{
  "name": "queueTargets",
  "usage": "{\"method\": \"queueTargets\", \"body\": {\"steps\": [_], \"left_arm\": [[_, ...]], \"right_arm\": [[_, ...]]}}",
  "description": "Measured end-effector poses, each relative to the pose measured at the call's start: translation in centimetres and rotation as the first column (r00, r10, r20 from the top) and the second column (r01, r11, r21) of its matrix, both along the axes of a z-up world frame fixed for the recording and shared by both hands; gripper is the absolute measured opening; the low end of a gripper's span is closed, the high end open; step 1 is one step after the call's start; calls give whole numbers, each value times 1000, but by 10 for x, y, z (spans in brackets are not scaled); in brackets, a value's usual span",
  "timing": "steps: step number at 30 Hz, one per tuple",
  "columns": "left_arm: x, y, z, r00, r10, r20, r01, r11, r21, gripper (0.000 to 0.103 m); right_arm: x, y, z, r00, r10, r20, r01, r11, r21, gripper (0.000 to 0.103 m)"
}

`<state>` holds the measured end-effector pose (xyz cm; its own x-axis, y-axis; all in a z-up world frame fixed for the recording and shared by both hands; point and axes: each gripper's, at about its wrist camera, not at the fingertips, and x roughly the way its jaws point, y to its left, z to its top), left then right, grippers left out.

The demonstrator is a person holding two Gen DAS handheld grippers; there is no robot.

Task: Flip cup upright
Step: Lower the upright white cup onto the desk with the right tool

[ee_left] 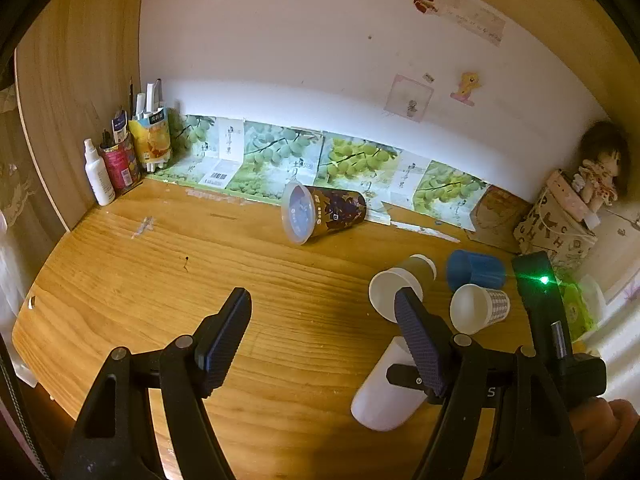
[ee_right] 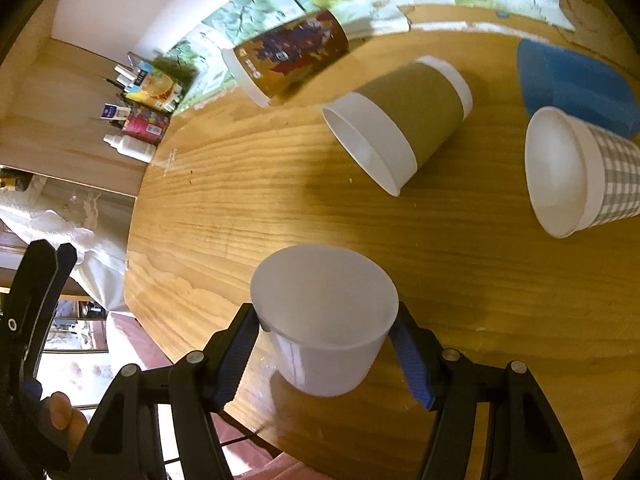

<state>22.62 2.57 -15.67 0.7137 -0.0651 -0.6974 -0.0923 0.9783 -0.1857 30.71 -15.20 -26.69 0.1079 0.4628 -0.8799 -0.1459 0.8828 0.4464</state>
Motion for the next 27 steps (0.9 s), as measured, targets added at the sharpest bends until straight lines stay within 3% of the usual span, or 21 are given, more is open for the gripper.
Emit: {"method": "queueTargets", "body": {"steps": [12, 22, 27], "left_arm": [[-25, 11, 10, 997, -68, 39, 69, 998, -9, 78], [-53, 25, 18, 993, -103, 57, 104, 995, -5, 78], [-67, 32, 22, 991, -110, 72, 110, 994, -2, 78]], "right_arm": [[-33, 6, 33, 971, -90, 219, 94, 995, -9, 67], [-64, 3, 48, 887, -188, 422, 204, 979, 8, 67], [-81, 8, 53, 835, -187, 517, 226, 974, -12, 67]]}}
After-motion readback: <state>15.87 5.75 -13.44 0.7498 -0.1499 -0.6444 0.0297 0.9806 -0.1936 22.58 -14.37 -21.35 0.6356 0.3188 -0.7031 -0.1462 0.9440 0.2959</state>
